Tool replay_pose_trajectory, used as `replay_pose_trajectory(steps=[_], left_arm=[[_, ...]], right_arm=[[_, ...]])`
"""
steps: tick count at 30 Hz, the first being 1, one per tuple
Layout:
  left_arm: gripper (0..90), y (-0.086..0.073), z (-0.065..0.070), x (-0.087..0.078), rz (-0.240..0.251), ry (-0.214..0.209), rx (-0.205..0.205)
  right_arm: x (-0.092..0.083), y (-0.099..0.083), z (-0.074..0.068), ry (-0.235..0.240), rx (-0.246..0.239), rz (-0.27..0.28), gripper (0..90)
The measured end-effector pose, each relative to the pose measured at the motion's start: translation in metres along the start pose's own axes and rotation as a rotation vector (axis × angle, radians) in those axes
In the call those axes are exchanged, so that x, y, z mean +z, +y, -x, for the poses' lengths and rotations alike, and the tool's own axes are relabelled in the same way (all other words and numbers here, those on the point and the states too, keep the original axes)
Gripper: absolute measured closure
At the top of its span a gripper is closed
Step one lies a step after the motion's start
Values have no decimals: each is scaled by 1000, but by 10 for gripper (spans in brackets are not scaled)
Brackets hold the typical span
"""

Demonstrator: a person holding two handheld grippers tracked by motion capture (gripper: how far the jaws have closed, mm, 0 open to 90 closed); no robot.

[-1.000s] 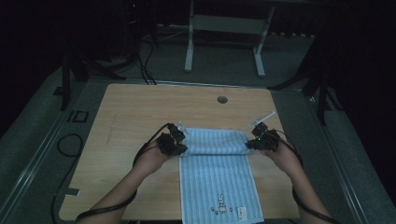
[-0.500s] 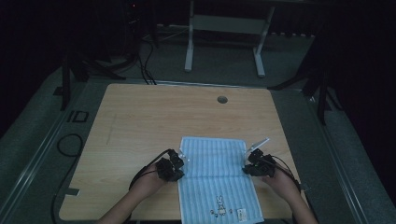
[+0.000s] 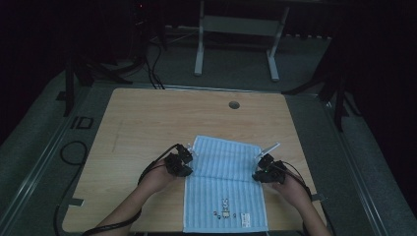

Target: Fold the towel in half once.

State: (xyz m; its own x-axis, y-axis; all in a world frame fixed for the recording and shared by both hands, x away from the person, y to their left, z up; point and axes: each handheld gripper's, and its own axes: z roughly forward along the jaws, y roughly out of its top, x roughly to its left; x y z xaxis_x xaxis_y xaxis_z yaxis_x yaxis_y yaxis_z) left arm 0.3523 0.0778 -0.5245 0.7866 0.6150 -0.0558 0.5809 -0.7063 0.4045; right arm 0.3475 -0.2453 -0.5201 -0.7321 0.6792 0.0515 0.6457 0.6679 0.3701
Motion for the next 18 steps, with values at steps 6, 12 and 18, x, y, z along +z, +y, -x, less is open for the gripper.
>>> replay_pose_trajectory(steps=[6,12,18], left_arm=[[859,13,-13,4,-5,9,-22],[858,20,-15,7,-11,9,-25],[844,15,-13,6,-1,-5,-39]], right_arm=[[3,9,10,-16,23,7,794],[6,19,29,-1,76,-3,792],[6,18,26,-11,69,-1,779]])
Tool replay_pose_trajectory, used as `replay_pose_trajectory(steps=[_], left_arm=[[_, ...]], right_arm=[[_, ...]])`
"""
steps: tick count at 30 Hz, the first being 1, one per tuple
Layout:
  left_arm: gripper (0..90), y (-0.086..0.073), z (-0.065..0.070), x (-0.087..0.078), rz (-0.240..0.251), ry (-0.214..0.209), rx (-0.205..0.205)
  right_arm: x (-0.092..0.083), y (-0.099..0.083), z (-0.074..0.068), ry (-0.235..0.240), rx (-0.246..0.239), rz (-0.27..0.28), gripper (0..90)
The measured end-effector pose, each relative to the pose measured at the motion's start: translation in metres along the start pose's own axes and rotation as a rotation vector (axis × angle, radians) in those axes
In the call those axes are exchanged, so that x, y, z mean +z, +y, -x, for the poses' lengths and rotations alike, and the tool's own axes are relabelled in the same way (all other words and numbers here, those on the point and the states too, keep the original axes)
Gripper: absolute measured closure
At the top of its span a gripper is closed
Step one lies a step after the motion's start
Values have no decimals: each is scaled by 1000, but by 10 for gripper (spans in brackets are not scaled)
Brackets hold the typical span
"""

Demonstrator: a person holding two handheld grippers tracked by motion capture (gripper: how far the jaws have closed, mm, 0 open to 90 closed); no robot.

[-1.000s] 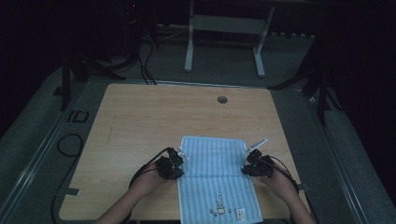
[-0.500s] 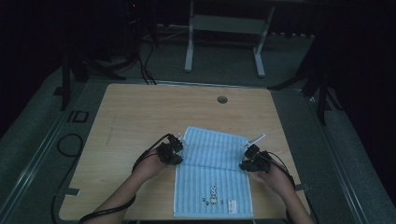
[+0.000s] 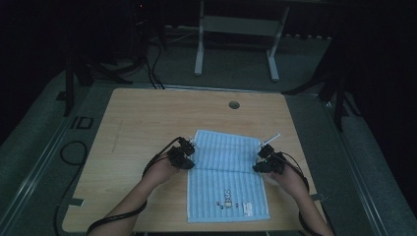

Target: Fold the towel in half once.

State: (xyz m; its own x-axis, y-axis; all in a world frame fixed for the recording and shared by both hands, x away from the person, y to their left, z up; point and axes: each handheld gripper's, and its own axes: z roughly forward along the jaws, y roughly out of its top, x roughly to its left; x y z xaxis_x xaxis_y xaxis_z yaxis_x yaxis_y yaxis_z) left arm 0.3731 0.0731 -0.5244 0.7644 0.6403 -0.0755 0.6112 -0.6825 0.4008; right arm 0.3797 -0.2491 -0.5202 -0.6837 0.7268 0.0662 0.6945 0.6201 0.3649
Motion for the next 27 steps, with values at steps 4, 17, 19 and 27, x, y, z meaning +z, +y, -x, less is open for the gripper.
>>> replay_pose_trajectory(steps=[4,17,19,27], left_arm=[[766,1,0,-6,-19,-18,6],[548,52,-48,-29,68,79,-107],[532,62,-55,-19,59,81,-114],[503,89,-70,15,15,108,-153]], right_arm=[[-8,1,-1,1,-16,-4,739],[-41,50,53,-86,107,85,636],[-31,60,61,-81,131,58,603],[7,80,75,-85,180,-31,571]])
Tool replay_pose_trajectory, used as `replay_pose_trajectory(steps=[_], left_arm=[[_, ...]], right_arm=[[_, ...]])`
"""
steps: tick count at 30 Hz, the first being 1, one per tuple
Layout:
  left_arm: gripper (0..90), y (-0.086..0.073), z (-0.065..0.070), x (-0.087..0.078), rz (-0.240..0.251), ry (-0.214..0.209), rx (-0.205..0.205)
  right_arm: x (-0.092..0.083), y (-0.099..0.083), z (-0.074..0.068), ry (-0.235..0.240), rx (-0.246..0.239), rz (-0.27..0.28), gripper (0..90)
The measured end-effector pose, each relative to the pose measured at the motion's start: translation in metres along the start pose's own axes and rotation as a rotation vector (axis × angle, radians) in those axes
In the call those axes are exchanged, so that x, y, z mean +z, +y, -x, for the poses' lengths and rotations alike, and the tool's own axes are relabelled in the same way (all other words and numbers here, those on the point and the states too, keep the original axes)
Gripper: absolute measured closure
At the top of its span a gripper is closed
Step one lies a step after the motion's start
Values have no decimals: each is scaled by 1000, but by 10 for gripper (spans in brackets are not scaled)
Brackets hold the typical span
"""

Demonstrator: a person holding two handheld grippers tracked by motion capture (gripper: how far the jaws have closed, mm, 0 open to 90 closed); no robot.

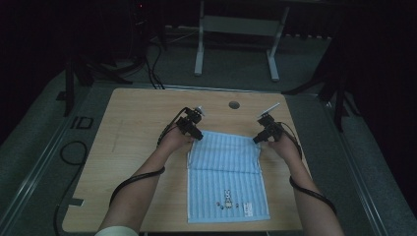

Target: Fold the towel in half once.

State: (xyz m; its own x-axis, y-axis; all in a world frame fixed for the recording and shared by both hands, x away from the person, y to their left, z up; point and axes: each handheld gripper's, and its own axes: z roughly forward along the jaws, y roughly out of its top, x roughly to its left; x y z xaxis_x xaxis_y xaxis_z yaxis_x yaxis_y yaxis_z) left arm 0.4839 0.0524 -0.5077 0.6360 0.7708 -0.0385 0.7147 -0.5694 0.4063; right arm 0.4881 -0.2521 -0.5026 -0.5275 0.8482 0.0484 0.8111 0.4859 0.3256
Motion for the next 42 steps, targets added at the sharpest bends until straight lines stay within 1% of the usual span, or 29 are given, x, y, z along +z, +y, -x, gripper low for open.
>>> replay_pose_trajectory(steps=[2,3,5,9,10,11,12,13,15,16,18,21,22,24,25,26,27,28,29,30,31,32,33,35,36,38,39,41,42], left_arm=[[502,6,-1,9,-21,-4,-5],[502,7,0,13,-24,-5,-2],[501,9,-1,21,-53,13,10],[486,10,-6,25,-26,7,-19],[488,10,-4,25,-22,14,-7],[499,10,-2,25,-17,14,1],[546,10,0,24,-12,8,7],[636,10,2,24,-12,-2,17],[781,11,5,24,-27,-39,33],[838,11,7,23,-32,-42,38],[862,12,6,17,-24,-52,34],[869,14,3,-4,34,-83,31],[869,15,2,-14,54,-80,29],[869,19,-3,-39,120,-89,18],[869,21,-5,-48,142,-87,11],[868,23,-7,-62,166,-85,16],[868,24,-8,-70,187,-71,18],[868,25,-10,-84,218,-58,15],[867,26,-11,-91,226,-53,20],[867,27,-12,-102,246,-31,30],[867,28,-13,-109,253,-28,30],[867,28,-14,-118,253,-17,42],[867,29,-13,-122,259,1,45],[867,29,-15,-135,270,7,45],[866,28,-15,-140,287,18,42],[865,26,-15,-150,308,8,43],[866,25,-14,-154,322,24,46],[865,20,-12,-159,335,1,53],[865,18,-10,-161,341,8,60]], right_arm=[[7,0,1,5,8,-29,571],[11,-1,0,-2,0,-42,571],[16,-1,0,-4,2,-53,572],[17,0,-1,-31,-6,-48,651],[17,0,-2,-32,-9,-49,708],[17,1,-2,-27,-13,-50,735],[17,1,-4,-28,-17,-50,776],[18,2,-5,-21,-21,-53,816],[18,3,-8,-31,-36,-62,827],[18,4,-9,-39,-46,-66,834],[15,5,-11,-39,-56,-64,839],[0,11,-10,-34,-56,-26,839],[-7,14,-9,-37,-59,-8,839],[-25,22,-9,-42,-61,32,839],[-37,28,-10,-48,-67,61,839],[-45,32,-11,-49,-71,76,839],[-58,38,-13,-61,-84,105,839],[-66,42,-15,-65,-90,124,839],[-79,48,-19,-69,-102,147,839],[-86,51,-20,-78,-108,164,839],[-99,57,-23,-95,-114,186,839],[-105,60,-24,-102,-123,195,839],[-116,65,-26,-107,-126,210,839],[-129,71,-28,-116,-132,230,838],[-135,73,-29,-122,-140,235,839],[-146,76,-31,-129,-141,253,838],[-151,76,-33,-127,-144,261,839],[-157,74,-35,-129,-158,278,838],[-159,71,-35,-128,-163,282,838]])
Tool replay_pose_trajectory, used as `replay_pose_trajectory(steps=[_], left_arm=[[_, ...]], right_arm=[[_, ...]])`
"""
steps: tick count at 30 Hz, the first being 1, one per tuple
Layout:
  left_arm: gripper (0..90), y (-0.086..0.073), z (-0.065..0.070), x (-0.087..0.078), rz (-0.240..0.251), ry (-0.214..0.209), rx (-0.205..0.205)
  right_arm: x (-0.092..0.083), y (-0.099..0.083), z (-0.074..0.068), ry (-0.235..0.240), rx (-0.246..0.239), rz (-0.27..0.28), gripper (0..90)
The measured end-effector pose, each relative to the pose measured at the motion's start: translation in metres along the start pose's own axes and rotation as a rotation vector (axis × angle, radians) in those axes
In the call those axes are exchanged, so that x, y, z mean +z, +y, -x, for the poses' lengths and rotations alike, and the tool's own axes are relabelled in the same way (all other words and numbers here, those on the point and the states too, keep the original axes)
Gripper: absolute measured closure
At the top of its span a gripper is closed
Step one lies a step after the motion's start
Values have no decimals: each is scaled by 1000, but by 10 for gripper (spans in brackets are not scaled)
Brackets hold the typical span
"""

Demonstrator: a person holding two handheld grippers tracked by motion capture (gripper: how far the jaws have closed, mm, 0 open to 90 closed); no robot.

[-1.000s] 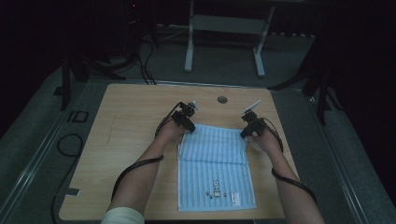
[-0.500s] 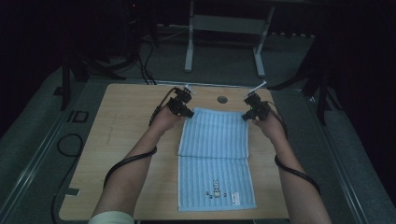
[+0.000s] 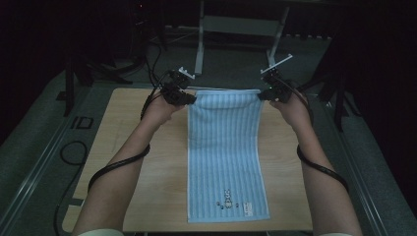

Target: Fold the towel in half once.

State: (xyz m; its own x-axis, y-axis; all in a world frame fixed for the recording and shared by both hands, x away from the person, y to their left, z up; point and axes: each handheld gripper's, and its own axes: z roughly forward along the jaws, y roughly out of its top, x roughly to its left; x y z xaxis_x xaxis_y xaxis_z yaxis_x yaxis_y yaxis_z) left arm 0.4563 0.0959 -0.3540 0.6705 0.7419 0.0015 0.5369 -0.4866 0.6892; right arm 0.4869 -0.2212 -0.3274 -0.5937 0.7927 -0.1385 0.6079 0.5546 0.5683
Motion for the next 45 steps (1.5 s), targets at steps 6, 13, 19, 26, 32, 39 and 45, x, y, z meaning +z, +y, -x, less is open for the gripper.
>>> replay_pose_trajectory(steps=[6,13,19,26,32,39,45], left_arm=[[865,-24,21,-14,1,-39,38],[865,-74,55,-23,6,-117,82],[864,-123,84,-7,-50,-170,101],[864,-156,100,-1,-69,-213,75],[860,-175,116,-8,-28,-264,111],[740,-206,145,-19,-128,-446,159],[573,-220,147,-17,-180,-462,138]], right_arm=[[-14,-30,-15,40,-41,42,838],[-21,-87,-41,104,-97,56,837],[-17,-137,-64,162,-126,25,837],[-5,-181,-84,215,-138,-29,836],[-8,-205,-91,242,-116,-17,836],[-38,-251,-112,343,-155,-1,701],[-39,-274,-100,293,-41,-16,608]])
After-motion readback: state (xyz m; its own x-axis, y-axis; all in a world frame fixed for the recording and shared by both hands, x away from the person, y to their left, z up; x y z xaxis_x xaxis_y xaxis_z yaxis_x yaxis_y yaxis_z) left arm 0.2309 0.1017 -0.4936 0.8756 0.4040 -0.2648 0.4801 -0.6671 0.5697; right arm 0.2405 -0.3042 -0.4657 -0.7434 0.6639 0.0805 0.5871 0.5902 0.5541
